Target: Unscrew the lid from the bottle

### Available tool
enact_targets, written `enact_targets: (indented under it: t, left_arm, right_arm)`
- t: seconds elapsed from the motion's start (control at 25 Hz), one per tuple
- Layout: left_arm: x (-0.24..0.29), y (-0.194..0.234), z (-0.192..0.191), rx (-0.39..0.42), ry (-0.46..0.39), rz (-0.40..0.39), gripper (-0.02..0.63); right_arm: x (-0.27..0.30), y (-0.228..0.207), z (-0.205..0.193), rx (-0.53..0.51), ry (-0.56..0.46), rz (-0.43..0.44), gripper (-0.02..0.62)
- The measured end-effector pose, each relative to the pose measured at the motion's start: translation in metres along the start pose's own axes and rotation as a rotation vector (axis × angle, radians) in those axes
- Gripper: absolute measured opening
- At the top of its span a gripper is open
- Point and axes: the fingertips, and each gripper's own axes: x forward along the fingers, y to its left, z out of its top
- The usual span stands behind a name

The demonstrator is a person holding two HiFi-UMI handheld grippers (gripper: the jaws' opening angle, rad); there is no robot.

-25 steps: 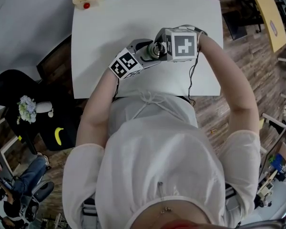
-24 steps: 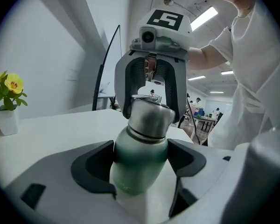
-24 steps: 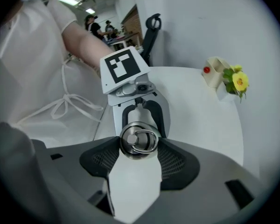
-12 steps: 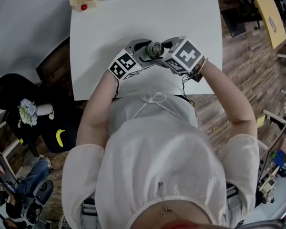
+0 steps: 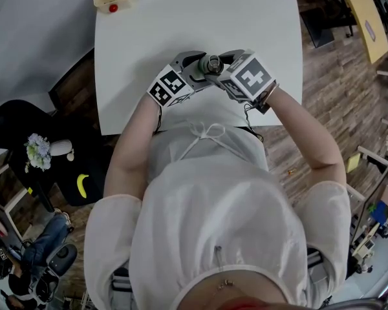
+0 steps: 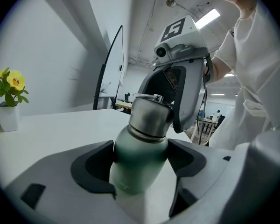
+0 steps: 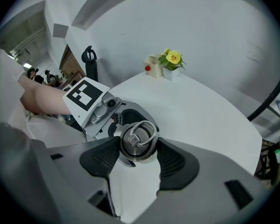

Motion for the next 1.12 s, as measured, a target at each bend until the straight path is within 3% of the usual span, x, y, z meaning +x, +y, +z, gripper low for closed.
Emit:
enact_targets:
  t: [0.2, 0.36, 0.68, 0.8, 0.96, 1.12]
  left_arm:
    - [-0.001, 0.000, -0.001, 0.002, 0.002, -0.003, 0.371]
    - [0.000, 0.000, 0.000, 0.003, 0.003, -0.005, 0.371]
    - [0.001, 0.001, -0.001, 0.006, 0.000, -0.007, 0.371]
    - [0.000, 0.001, -0.002, 0.007, 0.003, -0.004, 0.371]
    - [0.000, 0.002, -0.003, 0.006, 0.002, 0.001, 0.371]
    - [0.000, 0.000, -0.001, 0.004, -0.004, 0.000, 0.371]
  right_arm:
    - [-0.001, 0.006, 0.001, -0.127, 0.065, 0.046, 0.262]
    - [0.000, 0.003, -0.001, -0.351, 0.138, 0.112, 0.262]
    - [-0.004, 0.004, -0.009, -0.701, 0.280, 0.245, 0.262]
    - [-0.004, 0.009, -0.007, -0.830, 0.241, 0.313, 0.264]
    - [-0.003, 0.011, -0.005, -0.855, 0.207, 0.325, 0.265]
    - [-0.005, 0.009, -0.001, -0.725, 0.167, 0.267, 0.282]
